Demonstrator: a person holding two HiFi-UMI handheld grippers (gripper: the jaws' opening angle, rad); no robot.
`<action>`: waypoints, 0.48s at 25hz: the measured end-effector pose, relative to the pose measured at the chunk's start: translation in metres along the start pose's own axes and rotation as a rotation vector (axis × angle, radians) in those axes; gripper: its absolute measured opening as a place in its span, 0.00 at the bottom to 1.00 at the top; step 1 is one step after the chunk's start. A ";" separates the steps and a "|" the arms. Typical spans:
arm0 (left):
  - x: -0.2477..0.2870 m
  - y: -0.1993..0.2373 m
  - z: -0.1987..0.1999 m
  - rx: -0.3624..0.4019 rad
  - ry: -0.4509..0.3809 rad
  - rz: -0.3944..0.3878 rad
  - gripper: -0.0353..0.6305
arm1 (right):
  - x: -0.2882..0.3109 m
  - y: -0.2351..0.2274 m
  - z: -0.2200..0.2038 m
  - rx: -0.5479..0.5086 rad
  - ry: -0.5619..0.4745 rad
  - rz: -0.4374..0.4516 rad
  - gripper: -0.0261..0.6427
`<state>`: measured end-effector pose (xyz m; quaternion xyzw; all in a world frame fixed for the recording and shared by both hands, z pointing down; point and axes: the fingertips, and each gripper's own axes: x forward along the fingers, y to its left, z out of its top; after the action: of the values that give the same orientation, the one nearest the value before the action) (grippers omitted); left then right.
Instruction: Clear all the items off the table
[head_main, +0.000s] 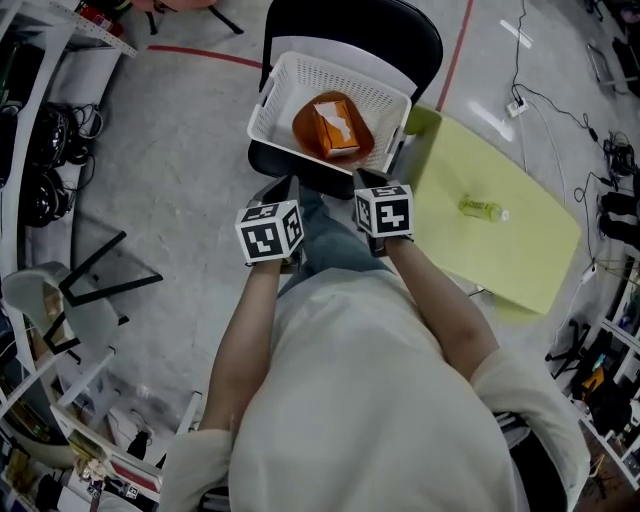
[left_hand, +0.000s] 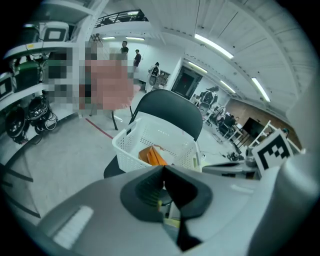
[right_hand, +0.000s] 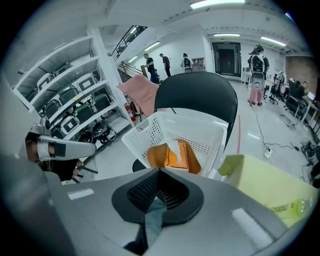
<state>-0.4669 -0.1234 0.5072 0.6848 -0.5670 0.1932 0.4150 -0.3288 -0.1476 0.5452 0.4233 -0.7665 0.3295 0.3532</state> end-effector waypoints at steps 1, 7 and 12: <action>-0.003 -0.003 -0.003 -0.001 -0.003 -0.001 0.07 | -0.004 0.000 -0.004 0.001 0.000 0.003 0.04; -0.022 -0.015 -0.023 -0.008 -0.014 0.008 0.07 | -0.025 -0.001 -0.026 -0.014 -0.005 0.017 0.04; -0.034 -0.024 -0.040 0.000 -0.010 0.007 0.07 | -0.040 0.000 -0.038 -0.013 -0.017 0.017 0.04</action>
<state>-0.4460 -0.0705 0.4966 0.6838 -0.5714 0.1913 0.4114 -0.3027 -0.1002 0.5329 0.4171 -0.7752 0.3238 0.3468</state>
